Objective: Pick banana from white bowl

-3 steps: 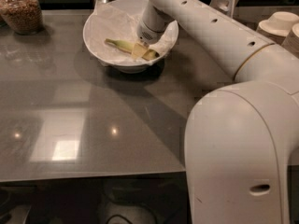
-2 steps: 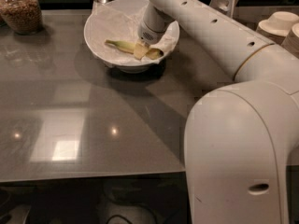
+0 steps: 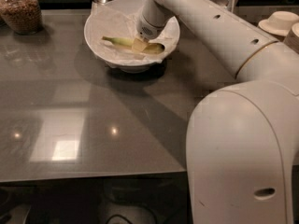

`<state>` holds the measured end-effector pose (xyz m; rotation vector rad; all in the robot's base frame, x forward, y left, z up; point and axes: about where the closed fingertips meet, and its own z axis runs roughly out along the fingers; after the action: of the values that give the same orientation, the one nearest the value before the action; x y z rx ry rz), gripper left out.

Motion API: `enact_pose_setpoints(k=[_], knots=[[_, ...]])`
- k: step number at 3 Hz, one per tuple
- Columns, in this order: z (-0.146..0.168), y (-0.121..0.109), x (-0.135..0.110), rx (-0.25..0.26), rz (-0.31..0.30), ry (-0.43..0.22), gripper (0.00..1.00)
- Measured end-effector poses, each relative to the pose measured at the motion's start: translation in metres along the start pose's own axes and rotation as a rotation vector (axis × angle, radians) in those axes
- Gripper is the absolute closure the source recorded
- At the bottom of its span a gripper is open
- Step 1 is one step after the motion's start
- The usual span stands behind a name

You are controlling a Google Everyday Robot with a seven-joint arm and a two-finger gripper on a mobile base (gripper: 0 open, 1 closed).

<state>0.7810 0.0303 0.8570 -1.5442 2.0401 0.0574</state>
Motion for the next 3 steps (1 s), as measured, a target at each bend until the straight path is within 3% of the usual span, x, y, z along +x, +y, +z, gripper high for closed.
enact_pose_setpoints(k=[2, 3], knots=[[-0.064, 0.019, -0.026, 0.005, -0.092, -0.133, 1.00], [-0.109, 0.040, -0.027, 0.017, -0.153, -0.241, 1.00]])
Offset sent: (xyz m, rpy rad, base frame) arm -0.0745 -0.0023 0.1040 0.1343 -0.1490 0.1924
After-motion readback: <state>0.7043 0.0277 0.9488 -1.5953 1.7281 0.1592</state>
